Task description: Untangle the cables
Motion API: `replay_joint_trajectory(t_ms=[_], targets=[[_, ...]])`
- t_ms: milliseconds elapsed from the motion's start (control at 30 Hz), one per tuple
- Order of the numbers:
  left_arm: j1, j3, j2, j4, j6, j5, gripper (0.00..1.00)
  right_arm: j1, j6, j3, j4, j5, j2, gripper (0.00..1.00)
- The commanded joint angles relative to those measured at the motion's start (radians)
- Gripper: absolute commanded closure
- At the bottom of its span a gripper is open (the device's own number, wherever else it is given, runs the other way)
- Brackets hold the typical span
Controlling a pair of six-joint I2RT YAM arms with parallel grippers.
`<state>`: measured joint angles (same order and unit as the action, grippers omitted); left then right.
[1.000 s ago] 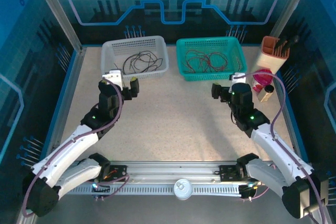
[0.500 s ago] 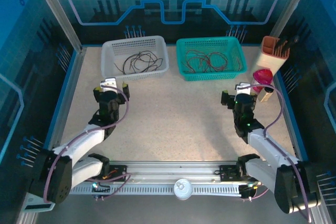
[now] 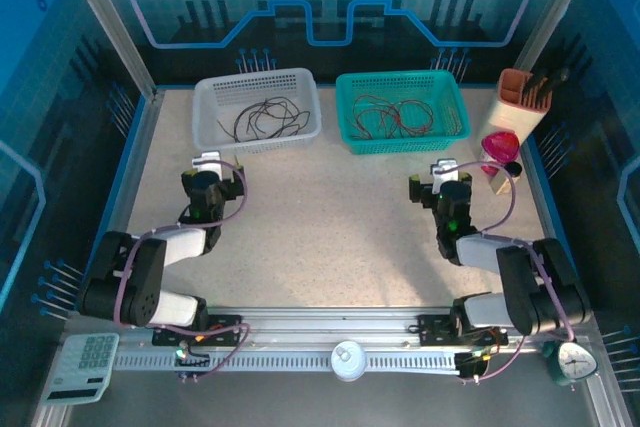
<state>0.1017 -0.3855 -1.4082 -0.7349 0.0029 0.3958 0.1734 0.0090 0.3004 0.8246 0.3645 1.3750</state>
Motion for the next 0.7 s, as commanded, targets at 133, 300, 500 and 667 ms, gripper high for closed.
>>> replay_joint_trajectory(t_ms=[133,300,500,667], targets=[[-0.044,0.01,-0.12,-0.182,0.001,-0.161,0.01,-0.017,-0.069,-0.009,0.247,-0.123,0.15,0.0],[-0.051,0.016,-0.152,-0.227,0.003,-0.174,0.01,-0.075,-0.041,0.089,0.08,-0.245,0.161,0.0],[-0.074,0.002,-0.149,-0.193,-0.01,-0.223,0.01,-0.11,-0.01,0.105,0.047,-0.271,0.16,0.0],[-0.075,0.001,-0.149,-0.193,-0.009,-0.224,0.01,-0.101,-0.015,0.104,0.048,-0.255,0.161,0.0]])
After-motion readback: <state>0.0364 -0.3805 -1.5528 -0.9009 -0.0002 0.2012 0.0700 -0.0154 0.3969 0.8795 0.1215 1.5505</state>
